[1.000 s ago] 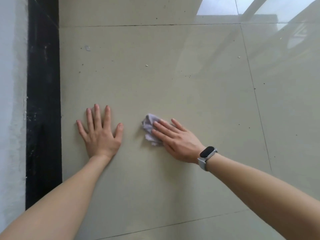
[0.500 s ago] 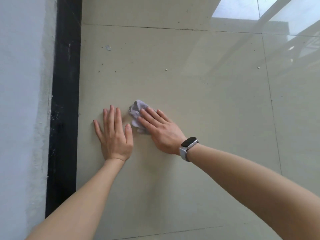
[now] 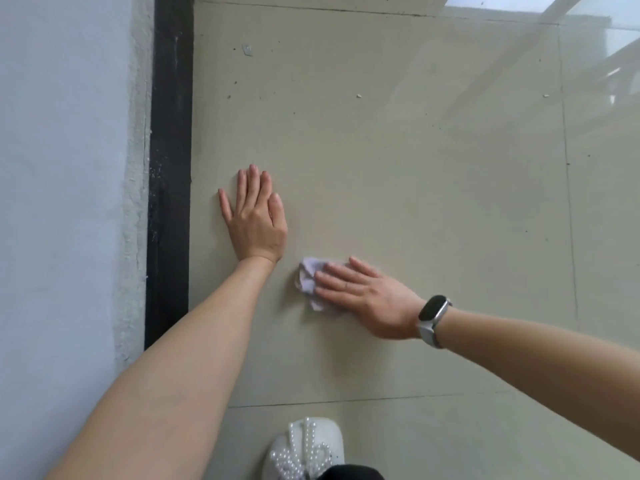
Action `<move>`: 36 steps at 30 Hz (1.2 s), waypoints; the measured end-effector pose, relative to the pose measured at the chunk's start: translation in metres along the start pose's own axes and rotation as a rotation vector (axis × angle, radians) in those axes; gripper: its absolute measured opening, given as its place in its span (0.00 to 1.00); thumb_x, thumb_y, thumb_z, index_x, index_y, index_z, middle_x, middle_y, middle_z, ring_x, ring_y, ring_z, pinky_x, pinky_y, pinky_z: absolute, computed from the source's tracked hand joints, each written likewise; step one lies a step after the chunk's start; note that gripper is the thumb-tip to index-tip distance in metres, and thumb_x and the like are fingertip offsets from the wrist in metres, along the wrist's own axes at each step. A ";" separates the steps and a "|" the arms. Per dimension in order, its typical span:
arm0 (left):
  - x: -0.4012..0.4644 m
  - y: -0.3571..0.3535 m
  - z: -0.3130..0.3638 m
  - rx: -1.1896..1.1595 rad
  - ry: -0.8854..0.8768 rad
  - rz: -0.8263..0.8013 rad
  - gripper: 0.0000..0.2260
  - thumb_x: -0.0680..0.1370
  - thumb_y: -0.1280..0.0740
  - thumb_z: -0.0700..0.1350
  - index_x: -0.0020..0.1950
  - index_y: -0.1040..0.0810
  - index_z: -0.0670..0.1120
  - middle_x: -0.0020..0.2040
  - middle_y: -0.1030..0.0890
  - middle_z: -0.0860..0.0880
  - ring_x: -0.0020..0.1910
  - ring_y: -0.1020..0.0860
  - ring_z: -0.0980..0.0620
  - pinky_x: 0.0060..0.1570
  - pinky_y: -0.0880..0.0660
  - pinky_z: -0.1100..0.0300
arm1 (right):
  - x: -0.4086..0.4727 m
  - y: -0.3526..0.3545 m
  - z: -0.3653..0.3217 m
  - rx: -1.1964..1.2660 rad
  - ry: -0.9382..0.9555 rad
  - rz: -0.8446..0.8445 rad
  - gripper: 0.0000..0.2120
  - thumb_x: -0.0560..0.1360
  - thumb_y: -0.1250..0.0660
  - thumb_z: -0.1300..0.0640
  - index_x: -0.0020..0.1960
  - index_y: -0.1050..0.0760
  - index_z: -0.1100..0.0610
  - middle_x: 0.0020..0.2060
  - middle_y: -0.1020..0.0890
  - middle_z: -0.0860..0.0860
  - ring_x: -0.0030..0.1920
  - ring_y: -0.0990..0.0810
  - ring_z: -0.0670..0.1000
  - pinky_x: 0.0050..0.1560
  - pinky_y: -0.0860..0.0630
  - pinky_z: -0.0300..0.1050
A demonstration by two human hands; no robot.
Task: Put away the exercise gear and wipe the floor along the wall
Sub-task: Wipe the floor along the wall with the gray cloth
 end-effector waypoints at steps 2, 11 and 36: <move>0.003 -0.001 -0.002 -0.095 0.026 -0.074 0.28 0.76 0.57 0.54 0.72 0.37 0.45 0.76 0.42 0.48 0.76 0.48 0.53 0.72 0.62 0.51 | -0.027 -0.035 -0.047 -0.012 0.231 -0.147 0.26 0.72 0.48 0.59 0.70 0.35 0.53 0.70 0.31 0.50 0.71 0.36 0.51 0.73 0.51 0.50; -0.052 0.039 -0.048 -0.165 0.075 0.019 0.24 0.77 0.51 0.47 0.69 0.32 0.38 0.72 0.33 0.42 0.74 0.40 0.47 0.74 0.50 0.54 | 0.076 0.041 0.042 0.143 -0.520 0.198 0.34 0.71 0.48 0.71 0.75 0.48 0.53 0.76 0.48 0.52 0.76 0.53 0.53 0.74 0.60 0.51; -0.106 -0.043 0.029 0.168 -0.071 -0.290 0.23 0.79 0.44 0.46 0.74 0.40 0.48 0.77 0.48 0.47 0.76 0.54 0.50 0.72 0.61 0.45 | -0.102 -0.068 -0.048 0.034 -0.239 0.209 0.32 0.65 0.51 0.66 0.66 0.30 0.49 0.68 0.28 0.53 0.68 0.32 0.54 0.72 0.43 0.54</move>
Point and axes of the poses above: each hand's wrist, its own x-axis towards the middle knuckle, its own y-axis out of the back of the hand, z = x × y, the point moved 10 cm from there along x, towards the middle knuckle
